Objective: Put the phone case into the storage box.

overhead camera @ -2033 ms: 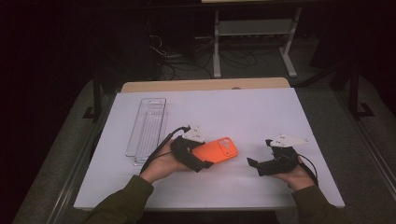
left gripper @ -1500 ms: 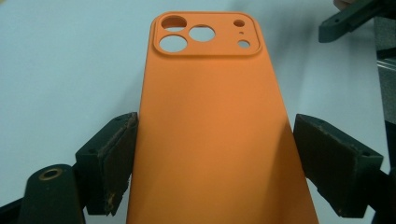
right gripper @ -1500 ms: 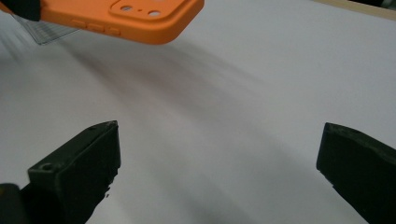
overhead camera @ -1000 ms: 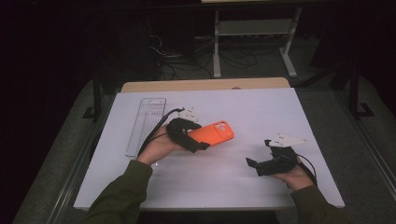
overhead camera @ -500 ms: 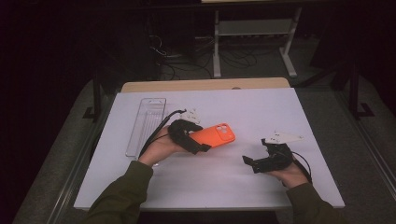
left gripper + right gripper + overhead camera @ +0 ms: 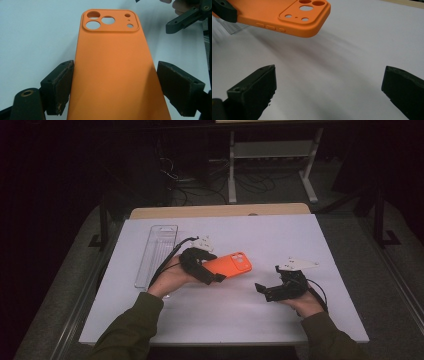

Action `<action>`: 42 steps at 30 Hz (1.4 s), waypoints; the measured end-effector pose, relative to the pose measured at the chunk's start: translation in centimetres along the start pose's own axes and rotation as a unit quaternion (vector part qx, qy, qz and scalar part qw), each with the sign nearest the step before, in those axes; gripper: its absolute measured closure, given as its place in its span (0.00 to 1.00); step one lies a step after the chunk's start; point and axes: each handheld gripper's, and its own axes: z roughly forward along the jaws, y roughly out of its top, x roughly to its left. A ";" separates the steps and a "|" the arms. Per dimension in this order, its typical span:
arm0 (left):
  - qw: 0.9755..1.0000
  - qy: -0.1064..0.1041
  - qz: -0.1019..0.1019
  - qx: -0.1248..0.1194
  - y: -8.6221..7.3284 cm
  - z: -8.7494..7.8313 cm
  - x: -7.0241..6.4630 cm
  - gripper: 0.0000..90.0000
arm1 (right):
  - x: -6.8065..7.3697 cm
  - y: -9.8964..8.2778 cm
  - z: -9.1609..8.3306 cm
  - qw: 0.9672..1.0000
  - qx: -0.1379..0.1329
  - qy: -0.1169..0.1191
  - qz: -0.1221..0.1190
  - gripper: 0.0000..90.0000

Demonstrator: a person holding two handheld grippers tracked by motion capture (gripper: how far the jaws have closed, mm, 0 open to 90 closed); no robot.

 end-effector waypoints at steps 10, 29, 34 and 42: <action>1.000 0.000 -0.003 -0.002 0.2 -0.2 0.1 0.18 | 0.2 0.4 1.2 1.000 0.002 0.004 -0.006 0.00; 1.000 -0.004 -0.004 -0.002 0.2 -0.1 0.2 0.18 | 0.8 1.6 4.1 1.000 0.003 0.007 -0.013 0.00; 1.000 -0.003 -0.007 -0.003 0.1 -0.2 0.3 0.18 | 0.8 1.7 4.3 1.000 0.002 0.009 -0.019 0.00; 1.000 -0.001 -0.008 -0.002 0.1 -0.3 0.3 0.18 | 0.8 1.6 4.2 0.999 0.000 0.000 -0.033 0.00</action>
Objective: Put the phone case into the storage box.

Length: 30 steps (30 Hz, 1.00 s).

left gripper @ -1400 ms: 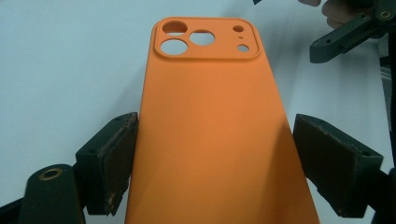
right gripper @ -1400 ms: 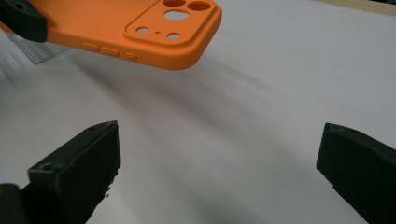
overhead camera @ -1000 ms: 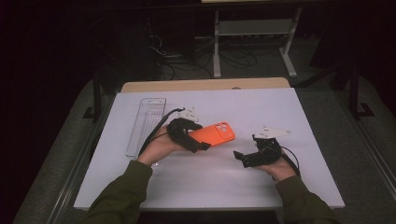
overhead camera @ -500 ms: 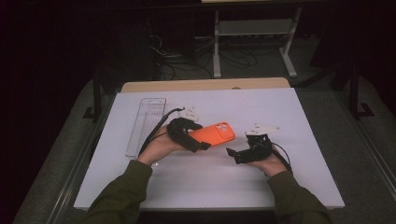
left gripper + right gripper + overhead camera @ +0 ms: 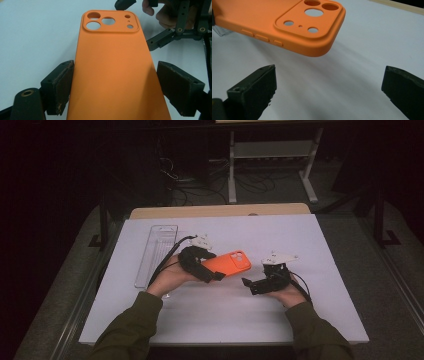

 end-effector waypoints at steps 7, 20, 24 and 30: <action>1.000 0.000 0.001 0.001 0.0 0.1 -0.1 0.18 | 0.4 -0.1 0.1 1.000 0.004 -0.006 -0.011 0.00; 1.000 -0.002 -0.001 0.003 0.0 0.2 -0.1 0.18 | 0.6 -0.1 -0.1 0.998 0.002 -0.035 -0.049 0.00; 1.000 -0.003 -0.001 0.003 0.0 0.2 -0.1 0.18 | 0.8 -0.1 -0.1 0.997 0.004 -0.048 -0.067 0.00; 1.000 -0.003 0.000 0.005 -0.1 0.3 -0.1 0.18 | 1.0 0.0 -0.1 0.994 0.001 -0.057 -0.089 0.00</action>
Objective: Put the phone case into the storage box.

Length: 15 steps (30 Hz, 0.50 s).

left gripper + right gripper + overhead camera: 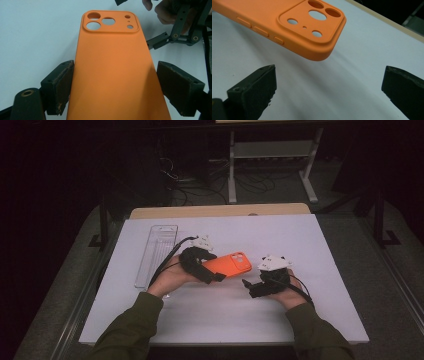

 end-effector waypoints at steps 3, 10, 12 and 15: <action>1.000 0.000 0.000 0.000 0.0 0.0 0.0 0.18 | 0.2 0.1 0.0 1.000 0.002 -0.005 -0.006 0.00; 1.000 0.000 0.001 0.000 0.0 0.0 0.0 0.18 | 0.5 0.2 -0.1 0.999 -0.005 -0.021 -0.028 0.00; 1.000 0.000 0.004 0.001 0.0 0.0 0.1 0.18 | 0.7 0.3 -0.2 0.999 -0.003 -0.027 -0.041 0.00; 1.000 -0.001 0.002 0.000 0.0 0.0 0.0 0.18 | 0.8 0.3 -0.2 0.998 -0.003 -0.031 -0.046 0.00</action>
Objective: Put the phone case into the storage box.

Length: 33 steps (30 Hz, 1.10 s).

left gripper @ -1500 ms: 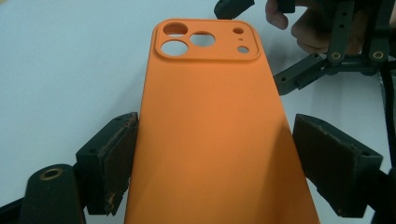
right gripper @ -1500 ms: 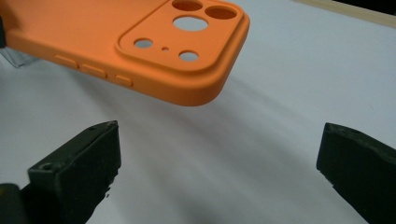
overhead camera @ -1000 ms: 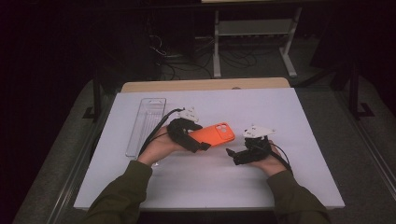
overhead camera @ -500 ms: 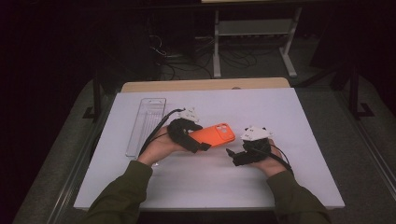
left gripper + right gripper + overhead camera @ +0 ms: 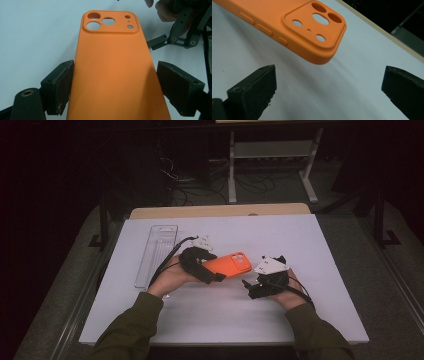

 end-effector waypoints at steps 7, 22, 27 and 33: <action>1.000 0.000 0.000 0.001 0.0 0.0 0.0 0.18 | 0.3 0.1 0.0 0.999 -0.002 -0.014 -0.034 0.00; 1.000 0.001 0.006 0.000 0.0 -0.1 0.1 0.18 | 1.4 0.4 -0.1 0.994 -0.005 -0.050 -0.099 0.00; 1.000 0.001 0.004 0.001 0.0 -0.1 0.1 0.18 | 1.4 0.4 -0.1 0.990 0.001 -0.058 -0.126 0.00; 1.000 0.000 0.003 0.000 -0.1 -0.1 0.1 0.18 | 1.6 0.5 -0.1 0.987 0.001 -0.068 -0.147 0.00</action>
